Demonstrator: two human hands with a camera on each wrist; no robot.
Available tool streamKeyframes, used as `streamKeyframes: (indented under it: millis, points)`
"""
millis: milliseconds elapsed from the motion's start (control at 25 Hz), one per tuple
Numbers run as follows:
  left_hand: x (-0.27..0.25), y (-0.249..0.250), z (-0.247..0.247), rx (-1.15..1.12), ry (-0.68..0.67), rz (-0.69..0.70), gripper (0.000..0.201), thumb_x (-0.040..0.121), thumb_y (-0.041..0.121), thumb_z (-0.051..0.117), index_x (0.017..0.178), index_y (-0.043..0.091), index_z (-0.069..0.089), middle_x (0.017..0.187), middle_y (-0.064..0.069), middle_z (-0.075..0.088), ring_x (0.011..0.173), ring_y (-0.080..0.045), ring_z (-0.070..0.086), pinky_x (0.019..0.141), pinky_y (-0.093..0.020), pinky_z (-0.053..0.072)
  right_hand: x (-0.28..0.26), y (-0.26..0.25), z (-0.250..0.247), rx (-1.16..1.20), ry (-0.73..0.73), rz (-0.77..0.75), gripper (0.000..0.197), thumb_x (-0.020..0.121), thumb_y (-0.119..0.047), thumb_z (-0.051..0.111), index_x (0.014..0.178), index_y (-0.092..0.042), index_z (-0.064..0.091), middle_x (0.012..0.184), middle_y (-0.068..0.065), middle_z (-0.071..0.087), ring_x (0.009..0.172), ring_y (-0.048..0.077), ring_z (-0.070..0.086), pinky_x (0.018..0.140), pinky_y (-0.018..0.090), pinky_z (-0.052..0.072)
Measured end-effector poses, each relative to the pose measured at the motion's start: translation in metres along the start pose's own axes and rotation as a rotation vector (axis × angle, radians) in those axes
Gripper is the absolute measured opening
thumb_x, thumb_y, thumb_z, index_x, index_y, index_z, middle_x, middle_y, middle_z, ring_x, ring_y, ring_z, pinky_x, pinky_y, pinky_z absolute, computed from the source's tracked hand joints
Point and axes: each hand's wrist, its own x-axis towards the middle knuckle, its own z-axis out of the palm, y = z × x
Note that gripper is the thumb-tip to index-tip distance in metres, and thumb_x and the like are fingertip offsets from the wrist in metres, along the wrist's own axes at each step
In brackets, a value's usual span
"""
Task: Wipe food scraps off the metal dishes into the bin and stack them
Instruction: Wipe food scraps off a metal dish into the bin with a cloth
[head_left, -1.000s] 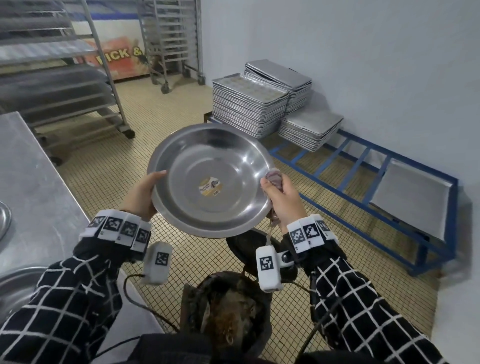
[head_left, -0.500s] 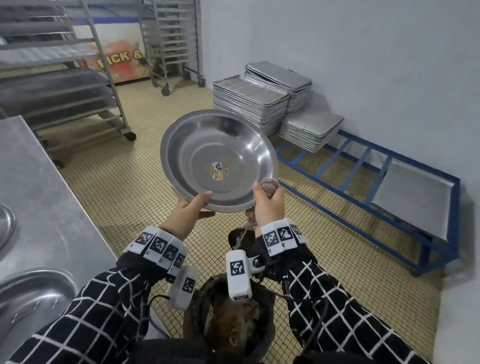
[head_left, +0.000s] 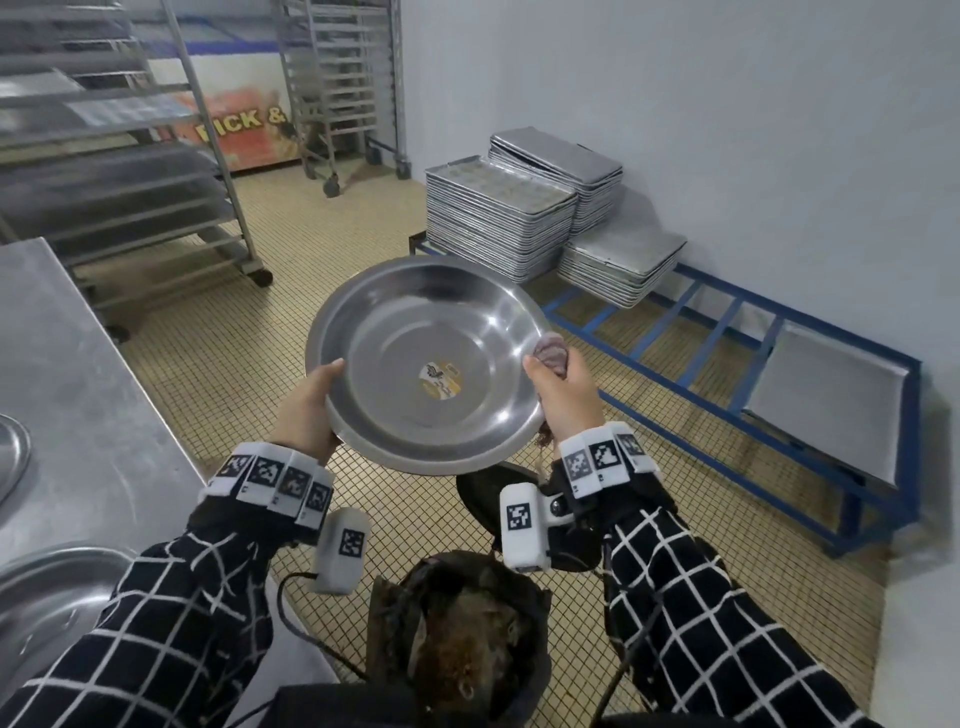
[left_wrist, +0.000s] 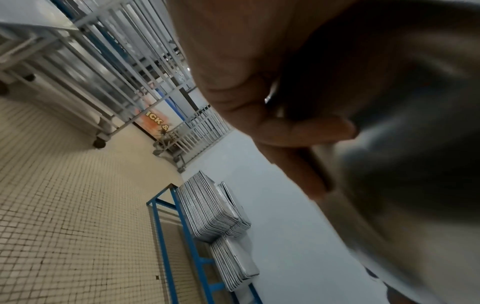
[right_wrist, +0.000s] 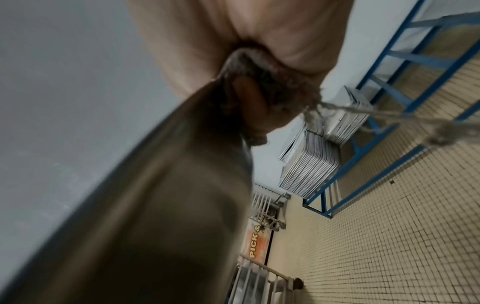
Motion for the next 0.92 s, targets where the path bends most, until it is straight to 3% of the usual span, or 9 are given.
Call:
streamKeyframes:
  millis: [120, 200, 320, 400, 480, 560, 720, 800, 920]
  points:
    - [-0.011, -0.003, 0.024, -0.028, 0.010, 0.054, 0.024, 0.100, 0.028, 0.039, 0.092, 0.016, 0.059, 0.079, -0.004, 0.069, 0.073, -0.017, 0.066, 0.073, -0.038, 0.053, -0.009, -0.001, 0.019, 0.100, 0.071, 0.014, 0.026, 0.093, -0.028, 0.057, 0.115, -0.019, 0.047, 0.095, -0.005, 0.056, 0.082, 0.010, 0.059, 0.064, 0.021, 0.049]
    - [-0.016, -0.007, 0.041, -0.033, -0.061, 0.029, 0.023, 0.101, 0.028, 0.036, 0.096, 0.017, 0.056, 0.091, -0.008, 0.067, 0.084, -0.021, 0.067, 0.079, -0.042, 0.055, -0.011, -0.003, 0.031, 0.188, 0.126, 0.054, 0.030, 0.094, -0.026, 0.056, 0.120, -0.017, 0.045, 0.095, -0.004, 0.056, 0.079, 0.009, 0.059, 0.061, 0.021, 0.051]
    - [-0.018, -0.018, 0.053, 0.129, -0.177, -0.006, 0.019, 0.100, 0.026, 0.042, 0.099, 0.013, 0.056, 0.102, -0.012, 0.067, 0.095, -0.024, 0.067, 0.085, -0.045, 0.055, -0.012, -0.004, 0.040, 0.232, 0.159, 0.114, 0.034, 0.093, -0.026, 0.057, 0.123, -0.015, 0.043, 0.099, 0.002, 0.057, 0.085, 0.021, 0.064, 0.069, 0.039, 0.059]
    - [-0.014, -0.019, 0.047, 0.207, -0.208, -0.005, 0.017, 0.097, 0.025, 0.047, 0.107, 0.013, 0.054, 0.104, -0.010, 0.067, 0.100, -0.028, 0.066, 0.078, -0.041, 0.059, -0.012, -0.002, 0.034, 0.209, 0.144, 0.128, 0.033, 0.093, -0.027, 0.057, 0.122, -0.018, 0.043, 0.103, 0.004, 0.058, 0.088, 0.028, 0.066, 0.066, 0.040, 0.060]
    - [-0.006, -0.012, 0.033, 0.117, -0.189, -0.002, 0.030, 0.096, 0.022, 0.049, 0.123, 0.013, 0.040, 0.108, -0.011, 0.062, 0.096, -0.033, 0.066, 0.072, -0.046, 0.059, -0.008, -0.001, 0.017, 0.178, 0.122, 0.128, 0.027, 0.093, -0.026, 0.057, 0.116, -0.022, 0.045, 0.102, 0.003, 0.058, 0.086, 0.029, 0.067, 0.059, 0.037, 0.060]
    - [0.001, 0.000, 0.015, -0.024, -0.216, 0.017, 0.039, 0.094, 0.026, 0.050, 0.130, 0.014, 0.039, 0.113, -0.012, 0.060, 0.088, -0.030, 0.066, 0.067, -0.048, 0.059, 0.000, -0.002, -0.004, 0.141, 0.043, 0.095, 0.024, 0.090, -0.025, 0.060, 0.112, -0.023, 0.050, 0.103, 0.003, 0.059, 0.089, 0.029, 0.067, 0.071, 0.047, 0.059]
    - [0.002, 0.011, -0.010, -0.091, -0.253, -0.045, 0.031, 0.088, 0.030, 0.051, 0.107, 0.010, 0.066, 0.084, -0.008, 0.069, 0.070, -0.022, 0.068, 0.068, -0.036, 0.058, 0.007, -0.006, -0.019, -0.007, -0.124, 0.035, 0.024, 0.083, -0.022, 0.067, 0.107, -0.023, 0.061, 0.105, 0.004, 0.065, 0.096, 0.024, 0.065, 0.091, 0.046, 0.052]
    - [0.005, 0.006, -0.014, -0.022, -0.141, -0.083, 0.031, 0.090, 0.026, 0.053, 0.111, 0.005, 0.062, 0.081, -0.008, 0.069, 0.070, -0.024, 0.066, 0.076, -0.041, 0.053, 0.006, -0.006, -0.014, -0.032, -0.109, 0.019, 0.019, 0.083, -0.019, 0.066, 0.102, -0.020, 0.061, 0.103, 0.006, 0.065, 0.095, 0.025, 0.064, 0.090, 0.045, 0.052]
    - [0.005, 0.007, -0.005, 0.029, -0.012, -0.048, 0.022, 0.092, 0.024, 0.049, 0.096, 0.007, 0.062, 0.071, -0.006, 0.068, 0.070, -0.025, 0.063, 0.076, -0.041, 0.050, -0.001, -0.001, -0.006, 0.002, 0.002, 0.009, 0.019, 0.086, -0.017, 0.063, 0.104, -0.013, 0.056, 0.098, 0.005, 0.060, 0.091, 0.024, 0.061, 0.078, 0.034, 0.052]
